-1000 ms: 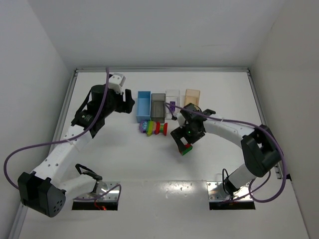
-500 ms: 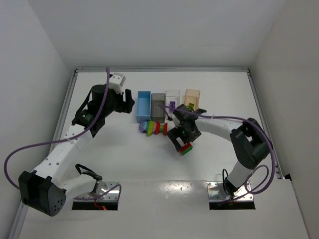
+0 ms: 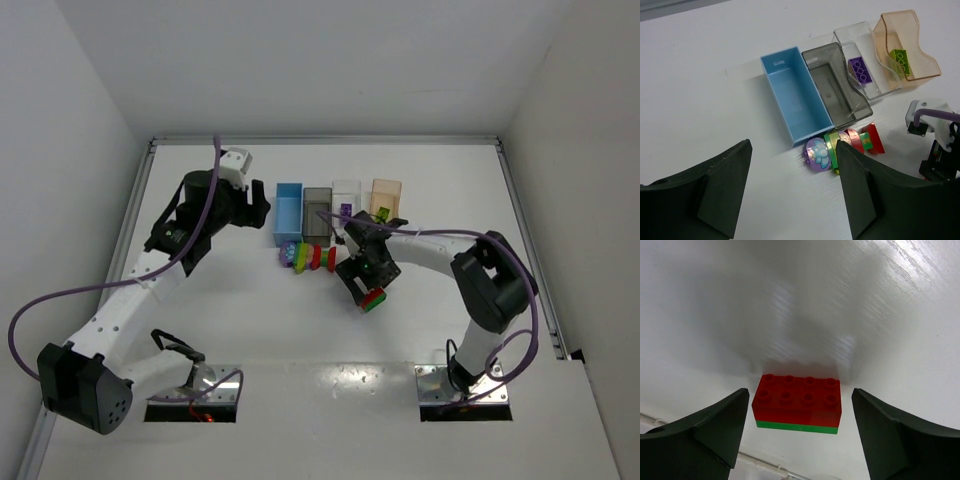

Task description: Sort the legos into containers by color

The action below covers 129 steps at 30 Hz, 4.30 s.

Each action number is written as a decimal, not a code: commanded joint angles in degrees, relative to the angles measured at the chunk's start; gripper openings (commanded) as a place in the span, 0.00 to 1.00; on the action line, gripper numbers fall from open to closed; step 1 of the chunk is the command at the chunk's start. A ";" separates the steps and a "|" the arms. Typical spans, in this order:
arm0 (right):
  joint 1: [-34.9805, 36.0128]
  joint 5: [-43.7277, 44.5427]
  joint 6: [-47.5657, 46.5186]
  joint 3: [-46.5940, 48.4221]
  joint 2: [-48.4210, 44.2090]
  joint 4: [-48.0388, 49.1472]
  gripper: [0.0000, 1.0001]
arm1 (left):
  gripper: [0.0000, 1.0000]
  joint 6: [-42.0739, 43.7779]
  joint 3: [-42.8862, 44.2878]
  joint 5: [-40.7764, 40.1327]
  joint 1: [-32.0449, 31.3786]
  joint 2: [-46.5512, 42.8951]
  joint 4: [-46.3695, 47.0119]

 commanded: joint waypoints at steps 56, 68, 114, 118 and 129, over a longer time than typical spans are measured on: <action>-3.53 -9.69 17.07 41.47 13.51 -18.84 0.00 | 0.54 58.73 -19.44 -14.20 -43.56 -10.67 15.90; -3.53 -9.69 20.14 40.95 12.45 -18.84 0.00 | 0.69 76.48 -33.49 -25.54 -61.23 -6.36 38.30; -1.24 -14.53 24.98 32.86 6.04 -17.26 0.00 | 0.64 84.40 -31.92 -33.72 -54.74 26.25 79.45; -1.24 -14.53 24.98 33.56 6.04 -17.26 0.00 | 0.62 84.40 -31.92 -32.49 -53.60 26.78 79.45; -1.24 -14.53 24.98 34.09 6.56 -17.78 0.00 | 0.62 84.93 -31.31 -30.12 -51.31 27.92 76.56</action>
